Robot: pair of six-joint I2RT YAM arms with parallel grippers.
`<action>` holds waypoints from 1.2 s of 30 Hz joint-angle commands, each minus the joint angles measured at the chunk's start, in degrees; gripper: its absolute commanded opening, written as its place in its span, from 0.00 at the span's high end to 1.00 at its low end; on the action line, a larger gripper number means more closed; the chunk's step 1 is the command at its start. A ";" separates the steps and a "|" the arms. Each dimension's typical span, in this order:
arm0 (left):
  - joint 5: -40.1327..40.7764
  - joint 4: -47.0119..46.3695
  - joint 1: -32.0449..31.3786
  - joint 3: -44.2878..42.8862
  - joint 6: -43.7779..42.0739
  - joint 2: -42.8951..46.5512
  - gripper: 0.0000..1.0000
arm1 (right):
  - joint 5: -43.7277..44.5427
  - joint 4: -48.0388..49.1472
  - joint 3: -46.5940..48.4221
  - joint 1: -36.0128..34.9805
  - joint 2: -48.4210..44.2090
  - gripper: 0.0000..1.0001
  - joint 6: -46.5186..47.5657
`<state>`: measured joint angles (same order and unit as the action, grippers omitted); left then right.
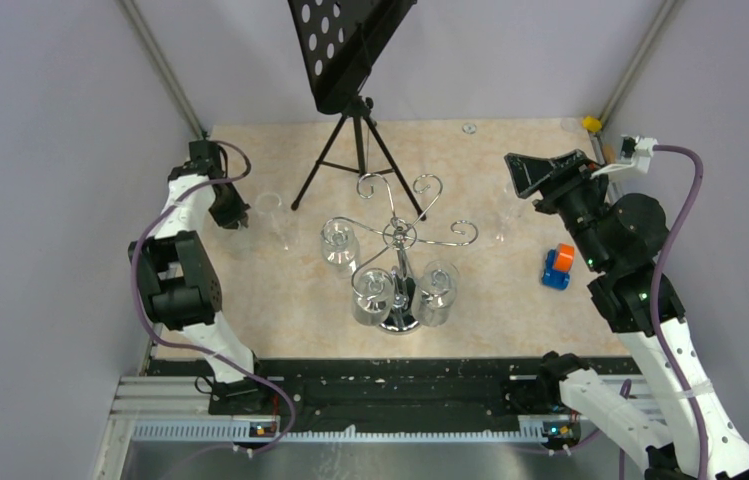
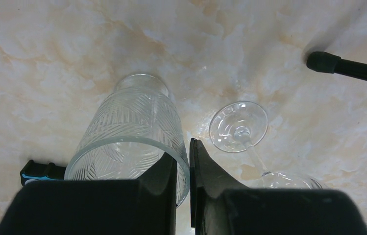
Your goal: Take the wine glass off the wine glass rack
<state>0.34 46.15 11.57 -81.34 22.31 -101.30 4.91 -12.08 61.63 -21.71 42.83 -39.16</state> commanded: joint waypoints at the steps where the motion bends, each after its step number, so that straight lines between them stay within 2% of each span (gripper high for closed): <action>1: 0.80 -1.75 0.42 -1.47 -0.66 -0.15 0.95 | 0.25 0.86 2.28 -0.30 -0.55 0.34 0.51; 7: 1.99 -1.29 0.47 -1.92 -1.03 1.91 0.73 | 0.11 0.48 2.23 -0.32 -0.69 0.34 0.51; 14: 4.11 0.84 0.54 -3.81 -1.90 10.22 0.44 | -0.72 0.87 2.06 -0.30 -0.30 0.34 0.16; 16: 5.20 1.38 0.56 -3.77 -1.91 13.10 0.18 | -1.05 1.07 1.92 -0.30 -0.29 0.34 -0.03; 17: 5.39 1.42 0.51 -3.72 -1.99 14.47 0.13 | -1.23 1.16 1.80 -0.33 -0.21 0.34 -0.28; 21: 4.55 2.22 0.56 -3.66 -2.00 20.82 0.11 | -2.12 1.82 1.15 -0.35 -0.16 0.34 -1.18; 24: -1.04 1.84 0.53 -3.04 -1.90 26.67 0.10 | -2.96 2.03 0.96 -0.34 0.10 0.34 -1.87; 28: -16.54 0.93 0.47 -1.76 -0.38 35.48 0.12 | -3.82 2.26 0.62 -0.36 0.22 0.34 -2.56; 31: -28.93 -0.74 0.47 -0.65 3.24 40.87 0.19 | -4.23 2.72 -0.10 -0.30 0.25 0.34 -3.12; 36: -48.03 -10.82 -0.17 5.58 14.94 48.02 0.24 | -5.37 3.72 -0.95 -0.35 1.08 0.35 -4.11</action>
<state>-27.83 44.45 11.86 -80.62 27.51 -56.53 1.21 -11.53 61.08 -21.71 43.27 -42.22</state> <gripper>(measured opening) 0.766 0.656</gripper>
